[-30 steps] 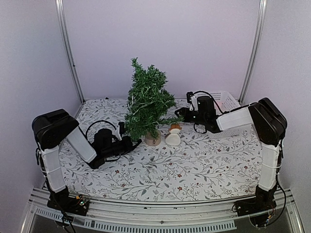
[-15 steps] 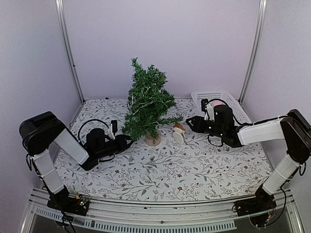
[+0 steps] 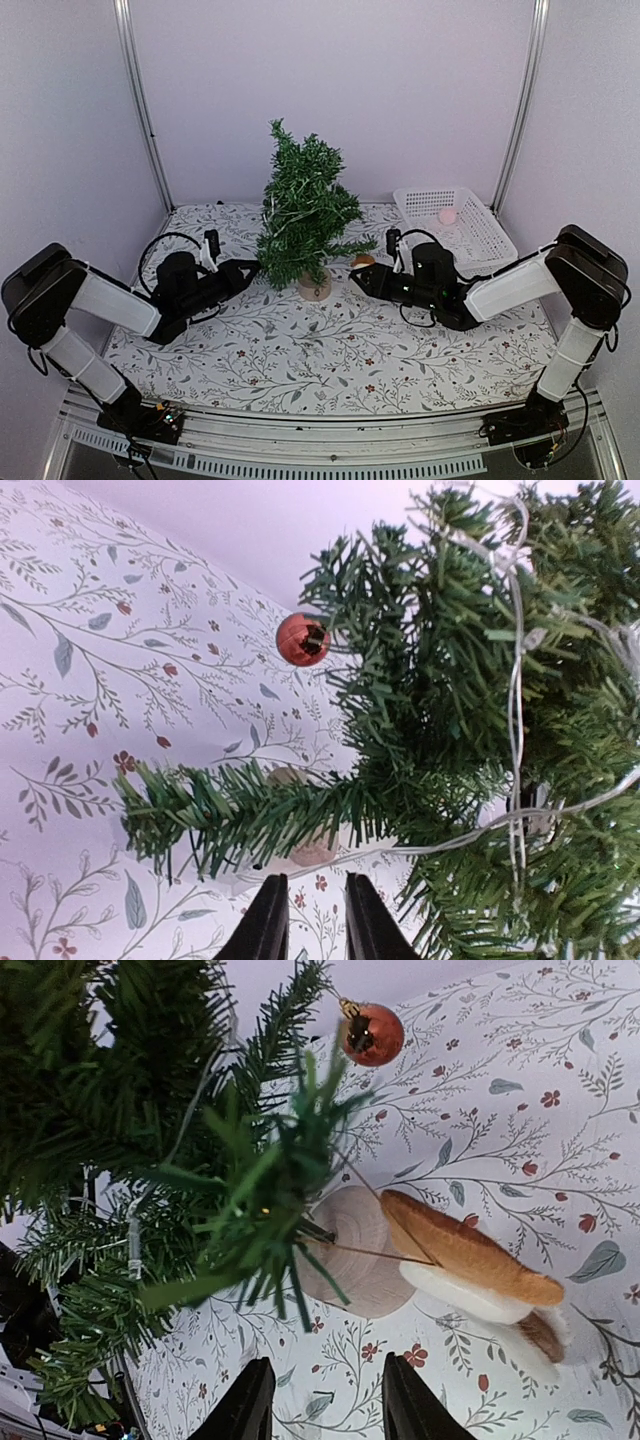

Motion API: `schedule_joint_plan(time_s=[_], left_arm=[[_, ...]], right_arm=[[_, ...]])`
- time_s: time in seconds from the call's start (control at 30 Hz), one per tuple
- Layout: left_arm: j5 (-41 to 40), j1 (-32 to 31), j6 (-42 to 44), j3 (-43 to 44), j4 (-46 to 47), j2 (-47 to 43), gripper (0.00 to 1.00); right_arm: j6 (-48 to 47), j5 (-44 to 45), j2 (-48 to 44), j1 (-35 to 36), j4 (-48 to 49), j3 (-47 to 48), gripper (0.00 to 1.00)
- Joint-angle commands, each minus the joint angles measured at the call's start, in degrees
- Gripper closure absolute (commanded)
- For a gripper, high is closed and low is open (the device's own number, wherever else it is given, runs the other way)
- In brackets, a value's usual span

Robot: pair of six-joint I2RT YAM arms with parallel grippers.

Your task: Decorate the small christmas tree

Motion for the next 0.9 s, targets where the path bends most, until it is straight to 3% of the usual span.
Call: schedule_joint_plan(time_s=[0.0,0.3,0.53,0.87], left_arm=[[-2.67,1.61,2.52,-1.3,-5.12,-4.17,0.78],[-6.24,2.26,2.96,-3.36,-7.72,-9.58,0.78],[-5.75,2.64,4.45,-2.64,-9.25,-10.28,0.78],[-4.78,3.49,5.25,-2.56,-9.31,-10.05,0.78]], right_arm=[[3.55,3.35,5.16,2.29,4.71,4.69,0.6],[8.82,9.59,15.61,4.64,5.83,12.06,0.6],[12.21,12.59,21.41,5.19,0.33,17.82,0.63],[12.97,15.76,19.33,3.43,-0.67,13.1,0.64]])
